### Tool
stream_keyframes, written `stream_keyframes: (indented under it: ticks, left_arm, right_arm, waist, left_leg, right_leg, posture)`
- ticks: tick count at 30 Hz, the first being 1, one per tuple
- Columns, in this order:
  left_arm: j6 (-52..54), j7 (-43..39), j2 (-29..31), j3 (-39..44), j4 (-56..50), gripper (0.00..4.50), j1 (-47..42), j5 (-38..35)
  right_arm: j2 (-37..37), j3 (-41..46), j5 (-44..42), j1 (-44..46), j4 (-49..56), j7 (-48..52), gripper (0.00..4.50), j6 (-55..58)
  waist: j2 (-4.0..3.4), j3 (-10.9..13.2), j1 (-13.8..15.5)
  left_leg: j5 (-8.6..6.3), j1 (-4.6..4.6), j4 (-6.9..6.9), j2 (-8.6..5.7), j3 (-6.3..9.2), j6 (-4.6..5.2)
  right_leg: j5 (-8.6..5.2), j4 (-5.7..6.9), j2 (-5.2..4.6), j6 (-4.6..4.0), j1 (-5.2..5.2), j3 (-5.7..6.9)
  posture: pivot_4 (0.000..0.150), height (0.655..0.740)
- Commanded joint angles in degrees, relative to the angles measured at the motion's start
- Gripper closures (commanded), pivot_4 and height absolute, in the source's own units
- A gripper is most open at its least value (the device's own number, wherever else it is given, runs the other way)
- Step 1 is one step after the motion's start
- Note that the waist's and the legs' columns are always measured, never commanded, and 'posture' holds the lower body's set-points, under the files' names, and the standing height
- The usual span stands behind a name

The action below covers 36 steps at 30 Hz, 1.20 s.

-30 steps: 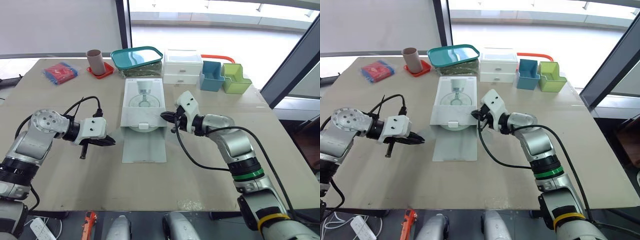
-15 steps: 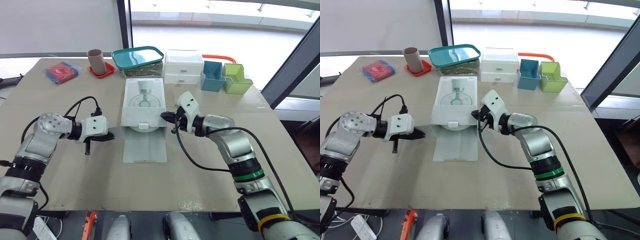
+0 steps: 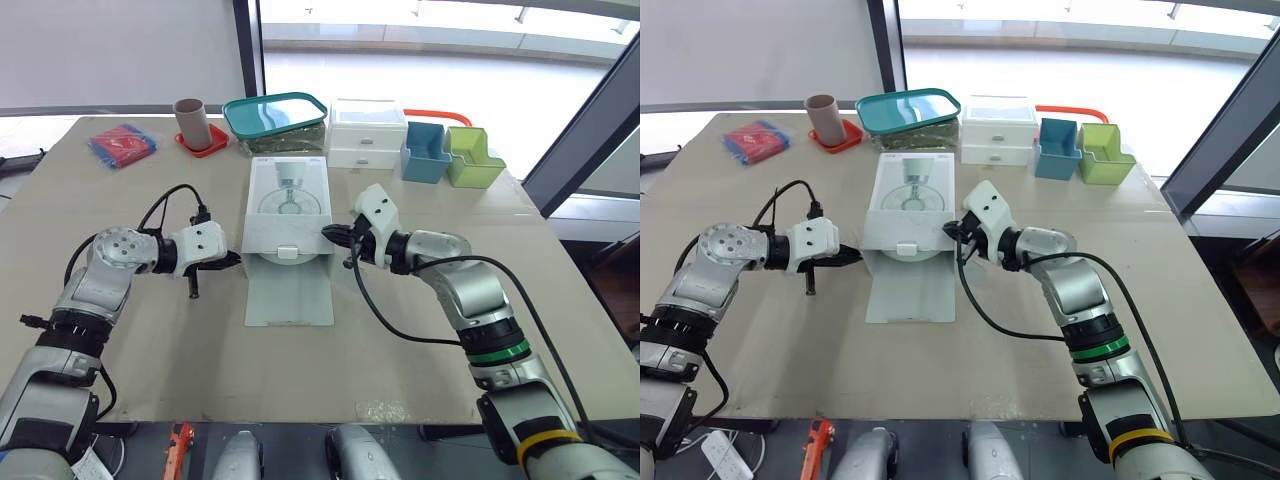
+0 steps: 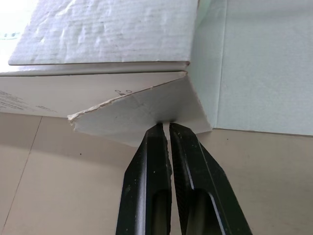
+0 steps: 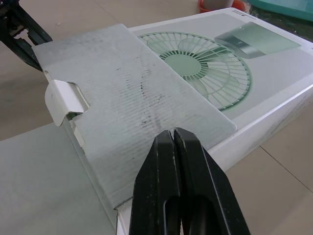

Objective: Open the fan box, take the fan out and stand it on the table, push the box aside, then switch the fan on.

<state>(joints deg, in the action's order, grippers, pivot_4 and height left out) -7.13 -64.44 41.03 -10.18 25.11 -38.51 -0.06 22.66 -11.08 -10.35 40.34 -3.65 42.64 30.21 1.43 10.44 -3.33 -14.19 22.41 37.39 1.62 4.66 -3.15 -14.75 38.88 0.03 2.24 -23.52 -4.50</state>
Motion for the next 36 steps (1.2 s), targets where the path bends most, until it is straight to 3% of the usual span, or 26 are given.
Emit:
stream_keyframes:
  ticks: [1, 16, 24, 29, 33, 36]
  left_arm:
    - [-1.87, 3.05, -0.63, 2.17, 1.30, 4.23, -1.99, 0.14]
    - [0.18, 2.44, -6.43, 4.87, 3.21, 4.23, -3.23, -4.85]
    - [2.27, 2.16, -3.85, 6.33, -2.02, 4.23, 0.57, -4.99]
    - [6.41, 0.94, 0.79, 9.41, -12.19, 4.23, 7.09, -8.33]
    - [15.66, -0.67, 3.18, 13.73, -25.98, 4.23, 14.20, -17.13]
    - [22.35, 2.47, 2.53, 16.52, -35.98, 4.23, 17.97, -23.03]
  right_arm:
    - [-0.01, -1.12, 0.47, -0.77, 0.13, 0.83, 4.46, 1.00]
    - [0.01, -1.08, 0.47, -0.35, 0.12, 0.88, 4.46, 1.33]
    - [-0.48, -0.84, 0.57, 0.23, -0.35, 0.45, 4.46, 1.27]
    - [-0.27, -0.64, 0.61, 0.66, -0.59, 0.80, 4.46, 1.18]
    - [-0.04, -0.84, 0.94, 0.97, -0.76, 1.31, 4.46, 0.91]
    - [-0.06, -0.81, 1.04, 1.65, -1.25, 1.79, 4.46, 0.81]
  waist:
    - [0.00, 0.00, 0.00]
    - [0.00, 0.00, 0.29]
    - [0.00, 0.00, 0.40]
    - [0.00, 0.00, 0.11]
    - [0.00, 0.00, 0.04]
    - [0.00, 0.00, 0.07]
  left_leg:
    - [0.00, 0.00, 0.00, 0.00, 0.00, 0.00]
    - [0.01, 0.01, 0.01, -0.05, 0.01, -0.01]
    - [0.01, 0.01, 0.01, -0.06, 0.02, -0.01]
    - [0.00, 0.00, -0.01, -0.02, 0.00, -0.01]
    - [0.00, 0.01, -0.04, 0.00, 0.02, -0.01]
    - [0.00, 0.00, -0.03, -0.01, 0.02, -0.01]
  right_leg:
    - [0.00, 0.00, 0.00, 0.00, 0.00, 0.00]
    - [0.00, 0.02, -0.06, 0.01, 0.02, 0.02]
    - [-0.02, 0.02, -0.09, 0.03, 0.01, 0.03]
    - [-0.01, 0.02, -0.08, 0.02, -0.01, 0.03]
    - [-0.03, 0.02, -0.08, -0.01, -0.01, 0.06]
    - [-0.05, 0.03, -0.10, 0.01, 0.01, 0.07]
  posture:
    - [0.150, 0.7400]
    - [0.150, 0.7400]
    - [0.150, 0.7400]
    - [0.150, 0.7400]
    - [0.150, 0.7400]
    - [0.150, 0.7400]
